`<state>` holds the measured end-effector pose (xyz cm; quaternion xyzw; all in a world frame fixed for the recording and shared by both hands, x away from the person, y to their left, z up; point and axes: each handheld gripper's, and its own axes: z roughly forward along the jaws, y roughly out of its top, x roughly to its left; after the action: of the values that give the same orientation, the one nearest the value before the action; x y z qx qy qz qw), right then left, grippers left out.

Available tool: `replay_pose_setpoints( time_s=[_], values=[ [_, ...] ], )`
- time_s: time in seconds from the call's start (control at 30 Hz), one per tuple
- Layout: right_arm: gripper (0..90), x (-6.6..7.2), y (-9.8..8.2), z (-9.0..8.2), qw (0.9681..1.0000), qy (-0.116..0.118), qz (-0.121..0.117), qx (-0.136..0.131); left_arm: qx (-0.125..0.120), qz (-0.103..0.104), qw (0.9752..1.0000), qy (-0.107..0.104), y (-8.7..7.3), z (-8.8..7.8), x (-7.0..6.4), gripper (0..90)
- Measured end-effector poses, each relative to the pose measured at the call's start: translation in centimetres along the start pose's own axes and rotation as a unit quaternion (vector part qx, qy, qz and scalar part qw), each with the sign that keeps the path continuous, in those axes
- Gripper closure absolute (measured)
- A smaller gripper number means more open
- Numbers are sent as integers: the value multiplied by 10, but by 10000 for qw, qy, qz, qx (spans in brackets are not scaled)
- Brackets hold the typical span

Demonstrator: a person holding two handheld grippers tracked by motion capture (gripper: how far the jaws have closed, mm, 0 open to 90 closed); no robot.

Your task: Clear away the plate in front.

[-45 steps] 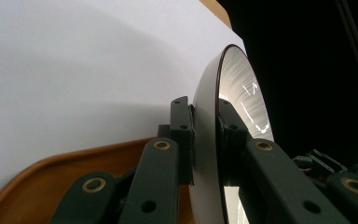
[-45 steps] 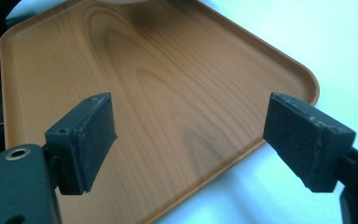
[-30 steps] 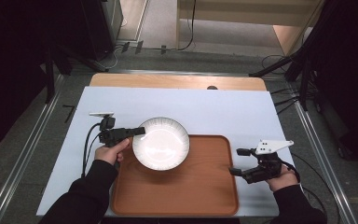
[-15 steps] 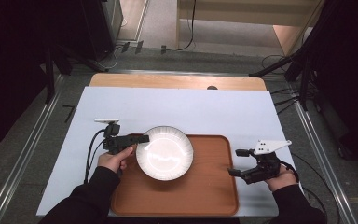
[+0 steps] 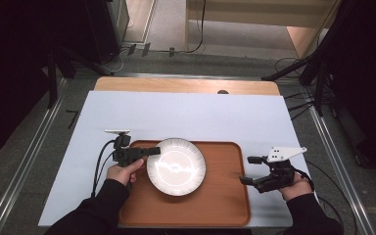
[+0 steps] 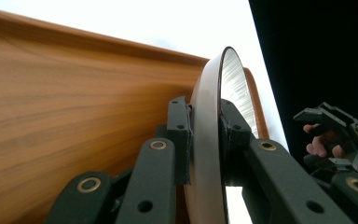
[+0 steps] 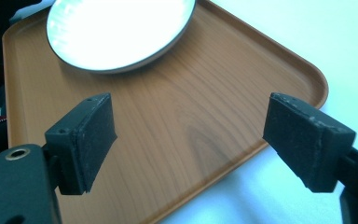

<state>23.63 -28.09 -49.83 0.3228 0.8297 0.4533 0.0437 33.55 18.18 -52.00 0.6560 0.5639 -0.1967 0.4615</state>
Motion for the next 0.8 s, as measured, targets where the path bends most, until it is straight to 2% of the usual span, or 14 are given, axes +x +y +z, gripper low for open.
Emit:
replay_pose_setpoints(
  time_s=[0.13,0.33,0.47,0.8],
  values=[
    [173,0,0,0,10000,10,-11,14,24,-46,10000,-55,-2,5,1,786],
    [172,0,0,0,10000,15,1,8,94,51,9999,-51,-5,11,-1,791],
    [173,0,0,1,10000,16,-14,17,169,156,9997,70,-5,13,-2,799],
    [172,0,1,2,10000,34,-43,41,258,158,9993,217,-6,17,-1,809]
  ],
)
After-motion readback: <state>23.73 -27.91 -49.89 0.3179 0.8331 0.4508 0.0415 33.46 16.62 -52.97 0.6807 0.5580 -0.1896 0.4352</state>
